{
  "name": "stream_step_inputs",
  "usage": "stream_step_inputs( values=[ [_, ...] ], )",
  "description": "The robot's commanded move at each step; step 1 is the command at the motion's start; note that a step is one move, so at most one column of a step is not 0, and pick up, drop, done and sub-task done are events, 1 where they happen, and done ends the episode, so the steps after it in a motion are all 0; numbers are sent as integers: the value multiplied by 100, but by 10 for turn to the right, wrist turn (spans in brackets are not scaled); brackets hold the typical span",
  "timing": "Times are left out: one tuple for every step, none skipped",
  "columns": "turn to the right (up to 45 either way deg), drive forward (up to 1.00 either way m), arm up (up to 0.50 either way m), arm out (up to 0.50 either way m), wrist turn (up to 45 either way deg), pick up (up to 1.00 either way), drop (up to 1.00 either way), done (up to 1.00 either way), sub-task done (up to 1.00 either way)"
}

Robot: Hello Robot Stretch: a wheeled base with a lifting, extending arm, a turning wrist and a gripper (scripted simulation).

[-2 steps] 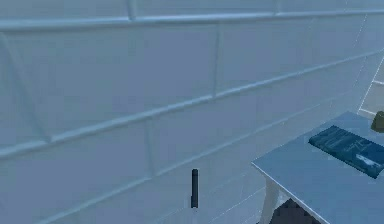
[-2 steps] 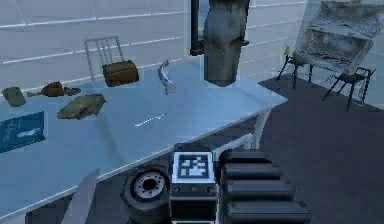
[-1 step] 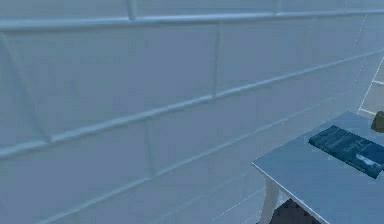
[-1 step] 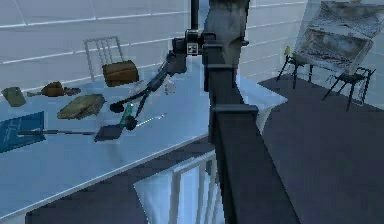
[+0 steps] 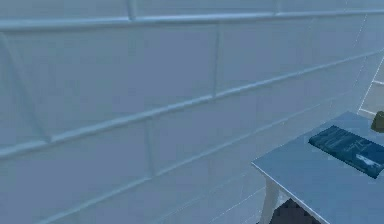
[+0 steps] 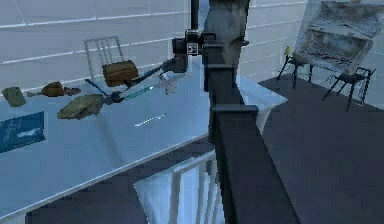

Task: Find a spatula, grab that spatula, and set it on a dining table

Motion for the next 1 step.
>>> stream_step_inputs(
  values=[
    [0, 0, 0, 0, 60, 0, 0, 0, 0]
  ],
)
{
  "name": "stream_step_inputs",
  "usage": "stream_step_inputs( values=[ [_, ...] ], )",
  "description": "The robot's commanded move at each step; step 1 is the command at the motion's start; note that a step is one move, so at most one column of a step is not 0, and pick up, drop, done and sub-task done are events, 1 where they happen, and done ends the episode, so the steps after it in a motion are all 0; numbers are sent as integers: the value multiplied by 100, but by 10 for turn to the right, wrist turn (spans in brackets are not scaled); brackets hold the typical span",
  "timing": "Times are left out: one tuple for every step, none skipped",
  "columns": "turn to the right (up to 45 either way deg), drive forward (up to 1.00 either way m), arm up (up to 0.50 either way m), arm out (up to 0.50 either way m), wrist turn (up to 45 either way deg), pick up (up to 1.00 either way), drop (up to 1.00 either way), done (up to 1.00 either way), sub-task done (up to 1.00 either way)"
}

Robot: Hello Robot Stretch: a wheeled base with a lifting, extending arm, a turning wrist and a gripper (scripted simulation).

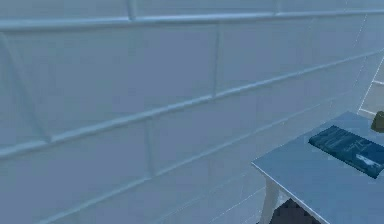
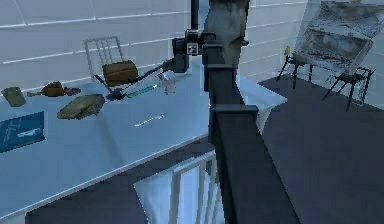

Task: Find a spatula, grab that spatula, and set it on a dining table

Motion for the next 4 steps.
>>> stream_step_inputs(
  values=[
    [0, 0, -32, 0, 0, 0, 0, 0, 0],
    [0, 0, 0, 0, 0, 0, 100, 0, 0],
    [0, 0, 0, -10, 0, 0, 0, 0, 0],
    [0, 0, 0, 0, 0, 0, 0, 100, 0]
  ],
)
